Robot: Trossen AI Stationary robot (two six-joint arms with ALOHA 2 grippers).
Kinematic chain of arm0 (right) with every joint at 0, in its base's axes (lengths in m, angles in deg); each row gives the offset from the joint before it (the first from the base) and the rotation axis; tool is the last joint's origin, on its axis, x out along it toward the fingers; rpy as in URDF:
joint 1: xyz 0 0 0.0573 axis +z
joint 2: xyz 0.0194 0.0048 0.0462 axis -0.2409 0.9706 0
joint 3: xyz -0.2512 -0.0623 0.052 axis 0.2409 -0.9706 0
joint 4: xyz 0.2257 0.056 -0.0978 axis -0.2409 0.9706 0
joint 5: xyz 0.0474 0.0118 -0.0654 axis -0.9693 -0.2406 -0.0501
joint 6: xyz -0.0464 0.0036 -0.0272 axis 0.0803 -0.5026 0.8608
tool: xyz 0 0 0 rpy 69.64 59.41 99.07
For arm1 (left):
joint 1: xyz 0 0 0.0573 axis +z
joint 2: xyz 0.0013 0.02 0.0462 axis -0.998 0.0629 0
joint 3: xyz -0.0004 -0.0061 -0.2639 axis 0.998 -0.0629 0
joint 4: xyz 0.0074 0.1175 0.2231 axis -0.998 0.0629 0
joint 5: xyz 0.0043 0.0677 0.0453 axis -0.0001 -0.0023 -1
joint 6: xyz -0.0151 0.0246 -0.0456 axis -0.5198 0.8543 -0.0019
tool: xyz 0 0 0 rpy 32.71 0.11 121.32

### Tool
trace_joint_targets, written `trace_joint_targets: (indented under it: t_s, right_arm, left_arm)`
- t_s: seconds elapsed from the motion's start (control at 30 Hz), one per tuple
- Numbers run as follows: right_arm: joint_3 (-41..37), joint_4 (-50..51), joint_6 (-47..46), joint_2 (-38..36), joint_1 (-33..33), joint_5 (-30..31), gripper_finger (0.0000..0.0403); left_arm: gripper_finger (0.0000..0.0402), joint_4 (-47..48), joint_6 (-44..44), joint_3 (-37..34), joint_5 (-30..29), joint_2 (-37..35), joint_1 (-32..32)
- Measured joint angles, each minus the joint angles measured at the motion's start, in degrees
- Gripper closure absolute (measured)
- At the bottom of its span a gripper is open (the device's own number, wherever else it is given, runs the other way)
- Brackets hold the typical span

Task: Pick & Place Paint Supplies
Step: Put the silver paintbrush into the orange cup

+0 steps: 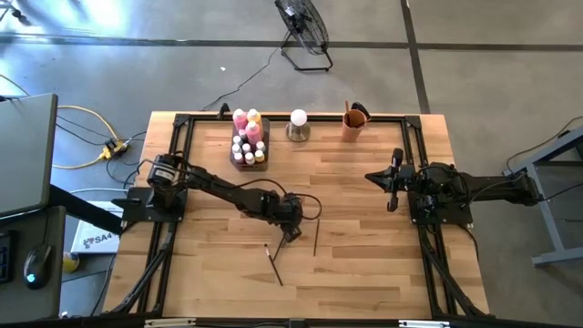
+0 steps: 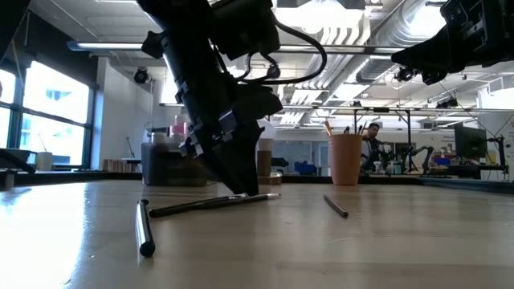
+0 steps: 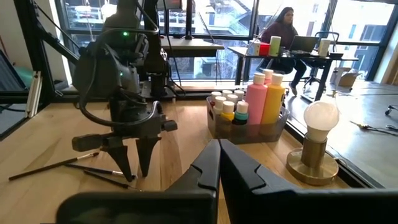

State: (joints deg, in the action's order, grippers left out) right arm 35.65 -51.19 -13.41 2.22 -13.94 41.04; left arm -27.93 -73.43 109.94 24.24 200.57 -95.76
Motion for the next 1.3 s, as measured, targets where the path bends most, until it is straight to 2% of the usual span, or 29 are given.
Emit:
trace_joint_targets:
  t_s: [0.27,0.53,0.83,1.03,1.3]
  right_arm:
    - [0.00,0.00,-0.01,0.00,0.01,-0.02,0.0400]
    - [0.00,0.02,-0.02,0.00,0.01,-0.02,0.0400]
    - [0.00,0.04,-0.04,0.00,-0.01,-0.02,0.0401]
    - [0.00,0.15,-0.24,0.00,0.01,-0.19,0.0401]
    - [0.00,0.15,-0.24,-0.02,-0.01,-0.19,0.0401]
  left_arm:
    - [0.0263,1.34,-2.82,-0.05,0.82,-0.03,0.15]
    - [0.0263,2.94,-8.93,-0.05,6.66,0.01,2.01]
    - [0.0263,3.17,-7.23,0.15,9.38,0.04,3.84]
    - [0.0263,9.68,-1.88,6.28,14.89,0.56,7.02]
    - [0.0263,19.91,1.37,15.49,14.77,0.45,9.57]
